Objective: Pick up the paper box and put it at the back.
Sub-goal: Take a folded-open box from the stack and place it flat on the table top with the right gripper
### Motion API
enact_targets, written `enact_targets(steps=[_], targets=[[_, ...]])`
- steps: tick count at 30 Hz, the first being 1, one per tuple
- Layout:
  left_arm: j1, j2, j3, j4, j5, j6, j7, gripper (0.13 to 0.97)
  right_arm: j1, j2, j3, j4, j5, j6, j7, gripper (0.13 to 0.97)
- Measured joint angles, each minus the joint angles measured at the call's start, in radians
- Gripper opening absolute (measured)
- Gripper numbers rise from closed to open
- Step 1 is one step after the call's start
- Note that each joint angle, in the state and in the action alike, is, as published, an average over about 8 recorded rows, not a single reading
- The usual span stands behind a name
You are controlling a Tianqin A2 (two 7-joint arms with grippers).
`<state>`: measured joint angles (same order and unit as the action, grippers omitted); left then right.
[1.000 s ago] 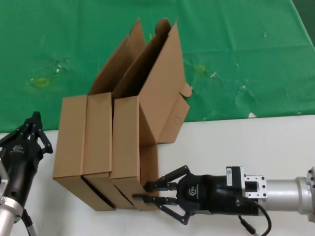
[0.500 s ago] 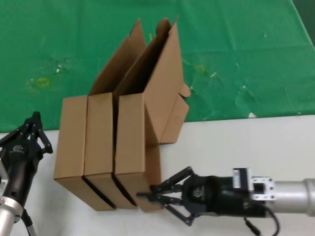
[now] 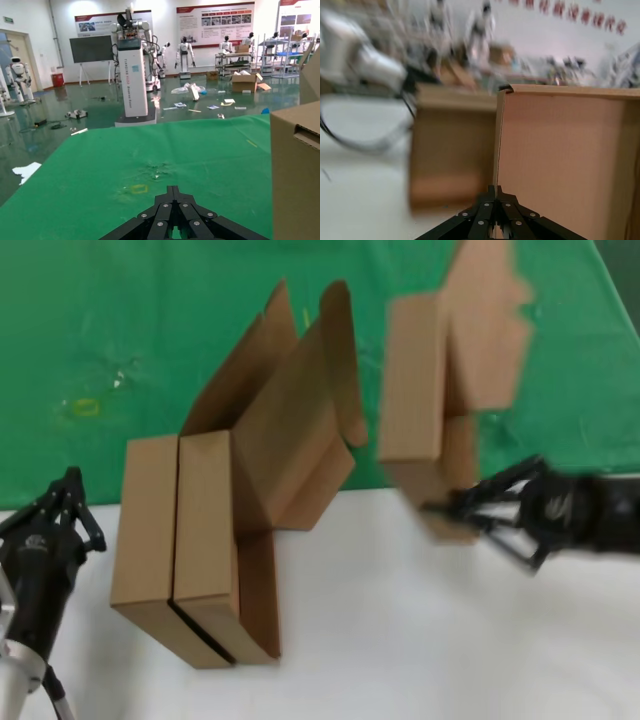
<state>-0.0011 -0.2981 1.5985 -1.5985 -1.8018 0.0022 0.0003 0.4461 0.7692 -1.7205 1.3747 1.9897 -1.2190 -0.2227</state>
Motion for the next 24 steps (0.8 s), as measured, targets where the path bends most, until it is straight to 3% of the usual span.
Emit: enact_targets(steps=[5, 11, 19, 24], targets=[[0.0, 0.0, 0.0, 0.0, 0.0, 0.0, 0.0, 0.144, 0.165, 0.066, -0.095, -0.033, -0.18, 0.096, 0.075, 0.149], [0.0, 0.0, 0.0, 0.0, 0.0, 0.0, 0.0, 0.144, 0.423, 0.065, -0.341, -0.12, -0.445, 0.22, 0.164, 0.149], [0.0, 0.0, 0.0, 0.0, 0.0, 0.0, 0.0, 0.144, 0.765, -0.089, -0.694, -0.376, -0.805, 0.262, 0.285, 0.149], [0.0, 0.0, 0.0, 0.0, 0.0, 0.0, 0.0, 0.144, 0.894, -0.216, -0.821, -0.571, -1.004, 0.271, 0.369, 0.149]])
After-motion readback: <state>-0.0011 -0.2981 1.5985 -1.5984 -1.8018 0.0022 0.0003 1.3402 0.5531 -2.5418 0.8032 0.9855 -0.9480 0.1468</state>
